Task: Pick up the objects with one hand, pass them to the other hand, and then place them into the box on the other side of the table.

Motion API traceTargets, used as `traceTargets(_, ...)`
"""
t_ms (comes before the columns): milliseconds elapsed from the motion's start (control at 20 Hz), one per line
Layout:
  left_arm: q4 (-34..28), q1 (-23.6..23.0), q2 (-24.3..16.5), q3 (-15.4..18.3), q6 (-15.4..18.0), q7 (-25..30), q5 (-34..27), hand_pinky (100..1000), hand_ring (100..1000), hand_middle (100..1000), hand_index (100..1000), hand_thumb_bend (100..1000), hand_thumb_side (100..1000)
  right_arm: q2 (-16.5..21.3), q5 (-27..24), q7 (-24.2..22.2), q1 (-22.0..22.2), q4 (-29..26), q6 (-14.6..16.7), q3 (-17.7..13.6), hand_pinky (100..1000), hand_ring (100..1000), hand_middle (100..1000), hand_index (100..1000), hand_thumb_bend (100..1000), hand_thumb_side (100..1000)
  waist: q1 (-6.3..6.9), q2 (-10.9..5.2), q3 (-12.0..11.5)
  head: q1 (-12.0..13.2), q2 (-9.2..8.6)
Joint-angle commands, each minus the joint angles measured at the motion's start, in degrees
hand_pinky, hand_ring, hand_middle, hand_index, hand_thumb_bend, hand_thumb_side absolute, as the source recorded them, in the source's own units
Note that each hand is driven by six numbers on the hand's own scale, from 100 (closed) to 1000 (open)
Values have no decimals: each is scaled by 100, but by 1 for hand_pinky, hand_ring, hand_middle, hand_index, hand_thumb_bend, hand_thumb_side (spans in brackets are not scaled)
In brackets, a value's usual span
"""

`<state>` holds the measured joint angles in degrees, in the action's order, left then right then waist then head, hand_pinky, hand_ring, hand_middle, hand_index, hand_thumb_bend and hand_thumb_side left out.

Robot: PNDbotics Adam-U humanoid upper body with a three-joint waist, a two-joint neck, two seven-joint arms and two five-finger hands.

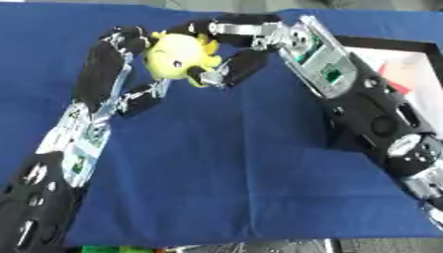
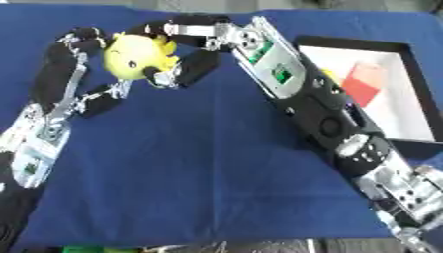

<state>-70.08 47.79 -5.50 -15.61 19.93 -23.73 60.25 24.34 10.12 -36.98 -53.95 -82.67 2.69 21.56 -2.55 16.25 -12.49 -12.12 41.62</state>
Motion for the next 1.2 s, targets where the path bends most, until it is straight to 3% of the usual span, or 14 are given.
traceTargets(50,-67,141,41,-30,15,-85,58,720,520,467,588,100,126,24,-75,100,-132,-50,-54,-79,1000,1000,1000,1000,100,370,21,-89,-11,-35,-80)
traceTargets(200,-44,157,86,-45,29,-92,74,721,520,467,589,100,133,-17,-143,105,-141,-30,-135,-78,1000,1000,1000,1000,100,292,16,-72,-15,-62,-85)
traceTargets(300,-14,165,117,-46,26,-75,94,722,522,467,590,100,133,-41,-250,150,-144,-13,-273,-78,1000,1000,1000,1000,100,100,15,-64,-14,-64,-77)
traceTargets(400,7,166,135,-30,10,-83,106,723,523,468,593,100,135,-46,-322,186,-147,0,-454,-77,1000,1000,908,1000,100,100,15,-61,-16,-67,-78)
traceTargets(550,18,183,144,-32,-5,-127,112,726,529,475,601,100,121,-53,-437,214,-142,-7,-646,-79,1000,1000,778,876,100,100,19,-63,-17,-86,-82)
traceTargets(600,17,190,151,-34,-7,-134,115,729,533,481,608,100,100,-56,-505,205,-140,-18,-684,-71,1000,1000,755,846,139,100,19,-65,-17,-95,-80)
traceTargets(700,17,198,156,-31,-26,-141,122,736,543,496,627,100,100,-47,-659,152,-132,-31,-770,-63,1000,1000,725,802,191,100,19,-69,-13,-103,-75)
traceTargets(750,15,199,157,-28,-39,-151,114,735,539,499,632,100,100,-42,-735,132,-127,-25,-833,-64,993,1000,701,769,261,107,21,-72,-11,-104,-74)
traceTargets(900,8,205,157,-40,-75,-182,90,742,549,512,648,100,100,-33,-974,85,-127,-24,-1023,-72,994,1000,685,745,322,160,23,-77,-7,-131,-69)
traceTargets(1000,-11,207,159,-43,-111,-239,88,749,557,528,665,100,100,-11,-1062,24,-135,-64,-1093,-64,986,1000,669,724,363,245,25,-78,0,-143,-68)
traceTargets(1100,-20,208,157,-53,-156,-305,109,781,603,577,712,100,100,9,-1076,-37,-131,-99,-1123,-63,984,1000,649,706,380,261,28,-79,8,-148,-59)
traceTargets(1200,-16,208,156,-53,-172,-363,130,802,652,631,777,194,100,19,-1116,-99,-124,-112,-1151,-71,983,1000,631,691,395,271,35,-82,17,-149,-56)
